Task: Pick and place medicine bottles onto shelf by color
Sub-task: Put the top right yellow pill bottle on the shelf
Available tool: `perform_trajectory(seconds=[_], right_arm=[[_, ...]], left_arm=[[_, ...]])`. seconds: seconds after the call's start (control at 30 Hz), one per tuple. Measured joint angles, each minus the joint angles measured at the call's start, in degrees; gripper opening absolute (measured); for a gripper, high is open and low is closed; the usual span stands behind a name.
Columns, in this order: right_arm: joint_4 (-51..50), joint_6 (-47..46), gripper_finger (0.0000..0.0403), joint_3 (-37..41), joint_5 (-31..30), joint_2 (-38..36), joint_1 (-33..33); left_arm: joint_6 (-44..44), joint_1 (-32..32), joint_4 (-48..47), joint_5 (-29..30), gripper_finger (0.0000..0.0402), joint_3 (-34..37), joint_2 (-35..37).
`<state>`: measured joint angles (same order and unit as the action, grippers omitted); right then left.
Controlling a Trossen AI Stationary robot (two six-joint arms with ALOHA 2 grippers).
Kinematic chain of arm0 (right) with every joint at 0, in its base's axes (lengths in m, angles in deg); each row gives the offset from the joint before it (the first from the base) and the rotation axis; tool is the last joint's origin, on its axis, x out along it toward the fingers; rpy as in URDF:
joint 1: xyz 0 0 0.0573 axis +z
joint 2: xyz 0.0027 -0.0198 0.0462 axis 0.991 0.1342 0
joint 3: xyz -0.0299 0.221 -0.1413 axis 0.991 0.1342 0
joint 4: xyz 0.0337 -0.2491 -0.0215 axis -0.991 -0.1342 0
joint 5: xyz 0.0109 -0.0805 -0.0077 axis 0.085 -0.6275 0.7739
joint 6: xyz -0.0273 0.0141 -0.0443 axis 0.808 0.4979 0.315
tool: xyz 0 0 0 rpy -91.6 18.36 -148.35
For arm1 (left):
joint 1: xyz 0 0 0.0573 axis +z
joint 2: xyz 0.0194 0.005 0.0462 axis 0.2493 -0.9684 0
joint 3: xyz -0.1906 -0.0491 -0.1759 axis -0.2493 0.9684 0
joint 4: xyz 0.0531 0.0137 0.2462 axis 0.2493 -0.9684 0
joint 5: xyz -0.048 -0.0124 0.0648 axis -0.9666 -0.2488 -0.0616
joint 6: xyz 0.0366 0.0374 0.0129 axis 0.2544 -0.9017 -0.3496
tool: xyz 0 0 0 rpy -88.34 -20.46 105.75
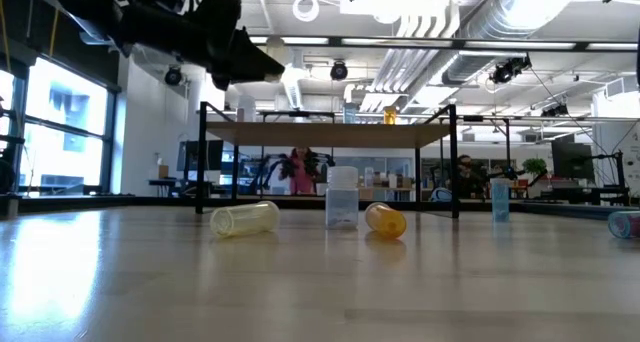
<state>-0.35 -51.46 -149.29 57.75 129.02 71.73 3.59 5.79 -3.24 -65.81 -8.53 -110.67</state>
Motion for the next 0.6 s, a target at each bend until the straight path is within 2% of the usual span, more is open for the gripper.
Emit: perform_trajectory(seconds=[0.27, 0.6], right_arm=[[-0.6, -0.9, 0.0186, 1.0, 7.8, 5.8, -0.3], [-1.2, -0.9, 0.0186, 1.0, 5.6, 7.8, 0.0]], left_arm=[[-0.3, 0.0, -2.0, 0.0, 0.0093, 0.0, 0.0], [-0.4, 0.0, -2.5, 0.0, 0.0093, 0.0, 0.0]])
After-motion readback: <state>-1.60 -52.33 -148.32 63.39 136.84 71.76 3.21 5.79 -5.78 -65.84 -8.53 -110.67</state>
